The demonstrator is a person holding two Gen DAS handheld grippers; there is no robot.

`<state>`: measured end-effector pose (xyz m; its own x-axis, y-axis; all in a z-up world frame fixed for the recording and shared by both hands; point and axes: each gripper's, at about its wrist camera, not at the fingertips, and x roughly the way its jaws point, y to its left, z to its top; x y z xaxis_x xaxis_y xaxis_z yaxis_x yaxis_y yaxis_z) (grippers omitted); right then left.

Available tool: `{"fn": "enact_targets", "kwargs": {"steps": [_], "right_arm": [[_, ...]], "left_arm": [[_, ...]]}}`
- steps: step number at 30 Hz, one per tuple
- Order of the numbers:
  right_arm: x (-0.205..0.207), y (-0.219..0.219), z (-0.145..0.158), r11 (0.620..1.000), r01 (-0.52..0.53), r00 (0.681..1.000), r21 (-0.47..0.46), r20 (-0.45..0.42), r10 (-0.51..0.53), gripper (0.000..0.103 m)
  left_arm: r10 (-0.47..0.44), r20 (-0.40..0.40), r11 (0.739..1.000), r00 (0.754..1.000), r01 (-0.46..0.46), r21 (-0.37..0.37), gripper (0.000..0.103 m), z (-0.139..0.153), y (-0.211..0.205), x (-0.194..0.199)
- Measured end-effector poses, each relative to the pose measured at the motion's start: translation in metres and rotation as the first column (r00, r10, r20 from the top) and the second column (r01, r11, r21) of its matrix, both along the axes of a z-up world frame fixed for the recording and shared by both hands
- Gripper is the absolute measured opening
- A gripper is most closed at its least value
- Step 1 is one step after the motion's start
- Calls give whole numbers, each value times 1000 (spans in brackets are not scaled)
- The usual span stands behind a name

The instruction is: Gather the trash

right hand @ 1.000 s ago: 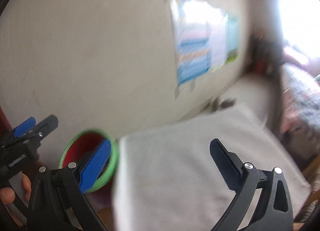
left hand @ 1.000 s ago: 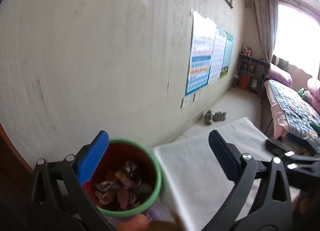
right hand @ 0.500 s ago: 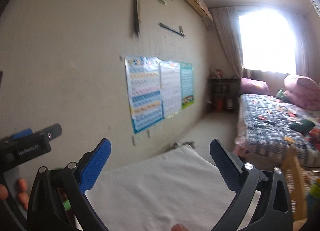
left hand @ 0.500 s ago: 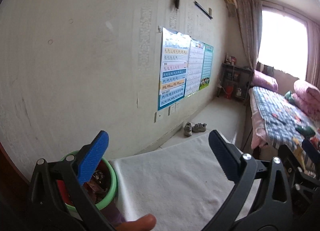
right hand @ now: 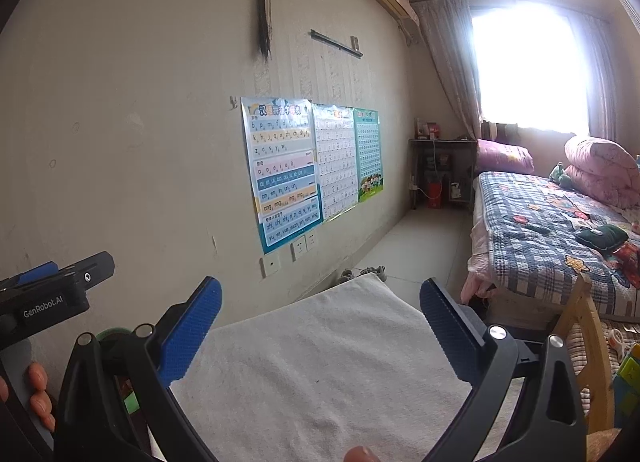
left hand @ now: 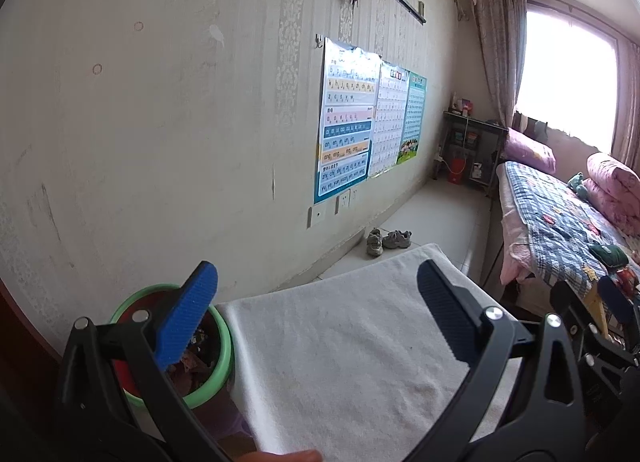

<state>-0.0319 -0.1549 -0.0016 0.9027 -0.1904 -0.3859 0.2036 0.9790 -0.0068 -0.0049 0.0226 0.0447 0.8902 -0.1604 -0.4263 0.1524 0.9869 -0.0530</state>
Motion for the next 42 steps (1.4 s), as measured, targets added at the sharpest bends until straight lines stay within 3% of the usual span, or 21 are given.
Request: {"fn": "enact_targets", "kwargs": {"steps": [42], "right_arm": [[5,3,-6,1000,7,999,17,-33,-6,96]], "left_arm": [[3,-32,1000,999,-3,-6,98,-9,10,4]]}}
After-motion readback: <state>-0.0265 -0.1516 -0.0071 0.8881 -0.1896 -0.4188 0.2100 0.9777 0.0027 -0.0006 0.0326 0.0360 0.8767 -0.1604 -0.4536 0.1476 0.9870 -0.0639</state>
